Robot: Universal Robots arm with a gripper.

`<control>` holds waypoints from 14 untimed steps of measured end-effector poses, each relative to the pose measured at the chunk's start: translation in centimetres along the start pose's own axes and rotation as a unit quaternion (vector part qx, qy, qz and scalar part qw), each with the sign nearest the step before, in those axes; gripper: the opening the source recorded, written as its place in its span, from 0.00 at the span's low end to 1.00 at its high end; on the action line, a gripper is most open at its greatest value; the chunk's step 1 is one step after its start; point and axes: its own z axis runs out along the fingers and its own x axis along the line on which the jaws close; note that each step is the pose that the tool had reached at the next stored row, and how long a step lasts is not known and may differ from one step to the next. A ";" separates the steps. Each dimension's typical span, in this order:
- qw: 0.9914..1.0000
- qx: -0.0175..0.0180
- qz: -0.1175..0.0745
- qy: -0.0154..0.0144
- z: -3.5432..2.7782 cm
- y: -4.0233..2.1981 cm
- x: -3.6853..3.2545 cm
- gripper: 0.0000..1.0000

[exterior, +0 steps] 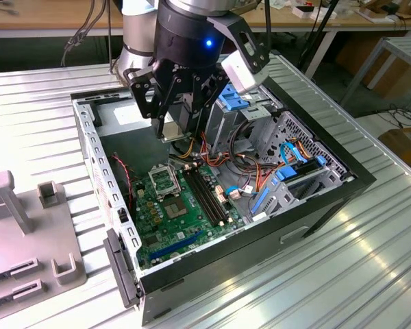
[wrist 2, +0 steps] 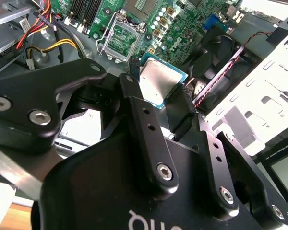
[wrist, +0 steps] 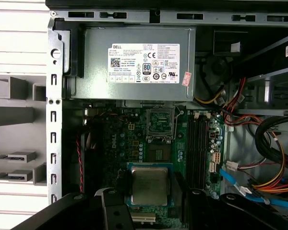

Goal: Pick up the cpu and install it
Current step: 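Place the cpu into insertion slot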

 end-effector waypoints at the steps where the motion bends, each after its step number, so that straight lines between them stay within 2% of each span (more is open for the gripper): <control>1: 1.000 0.000 0.000 0.000 0.00 0.00 0.00 0.47; 14: 1.000 0.000 0.000 0.000 0.65 0.00 -0.03 0.47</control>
